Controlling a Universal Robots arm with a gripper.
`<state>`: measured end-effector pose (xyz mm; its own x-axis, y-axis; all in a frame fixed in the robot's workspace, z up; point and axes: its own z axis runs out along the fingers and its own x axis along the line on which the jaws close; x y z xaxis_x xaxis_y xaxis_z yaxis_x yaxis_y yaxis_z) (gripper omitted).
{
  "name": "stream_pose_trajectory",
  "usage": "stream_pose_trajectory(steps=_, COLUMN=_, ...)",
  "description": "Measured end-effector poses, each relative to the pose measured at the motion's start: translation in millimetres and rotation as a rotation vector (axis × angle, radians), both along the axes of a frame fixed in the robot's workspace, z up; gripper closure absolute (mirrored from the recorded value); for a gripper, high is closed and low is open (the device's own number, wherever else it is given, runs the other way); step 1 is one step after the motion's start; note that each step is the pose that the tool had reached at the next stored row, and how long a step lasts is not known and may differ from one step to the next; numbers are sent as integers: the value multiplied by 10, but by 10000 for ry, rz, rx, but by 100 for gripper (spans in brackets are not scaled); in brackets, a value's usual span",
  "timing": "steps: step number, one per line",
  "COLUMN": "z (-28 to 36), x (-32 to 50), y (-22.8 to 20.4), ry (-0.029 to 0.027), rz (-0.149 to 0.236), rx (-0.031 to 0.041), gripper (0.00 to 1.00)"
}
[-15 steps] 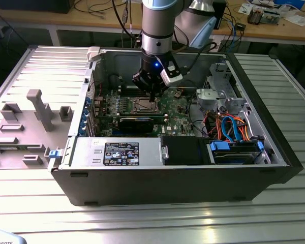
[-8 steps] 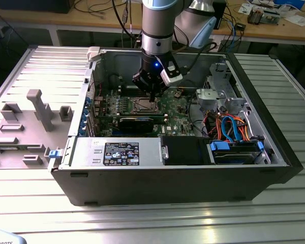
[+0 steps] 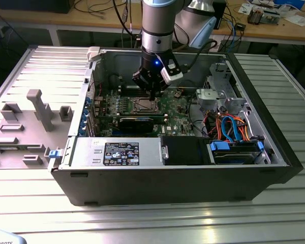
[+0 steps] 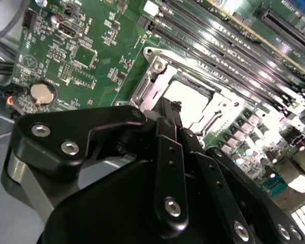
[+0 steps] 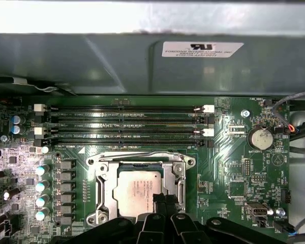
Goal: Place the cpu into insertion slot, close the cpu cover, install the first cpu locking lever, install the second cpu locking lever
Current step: 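Install the second cpu locking lever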
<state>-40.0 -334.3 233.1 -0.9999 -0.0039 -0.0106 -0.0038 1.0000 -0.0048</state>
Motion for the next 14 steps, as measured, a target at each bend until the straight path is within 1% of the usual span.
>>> stream_pose_trajectory(steps=2, z=0, x=-1, y=-3, ry=0, rz=-1, rx=-2, gripper=89)
stream_pose_trajectory(steps=5, z=0, x=0, y=-28, ry=0, rz=0, rx=-5, gripper=89)
stream_pose_trajectory(steps=7, z=-2, x=0, y=-54, ry=0, rz=0, rx=-5, gripper=89)
stream_pose_trajectory(steps=9, z=-5, x=0, y=-99, ry=0, rz=0, rx=-8, gripper=89)
stream_pose_trajectory(steps=12, z=-6, x=0, y=-159, ry=0, rz=0, rx=-40, gripper=89)
stream_pose_trajectory(steps=14, z=7, x=-1, y=-161, ry=0, rz=-2, rx=-41, gripper=89)
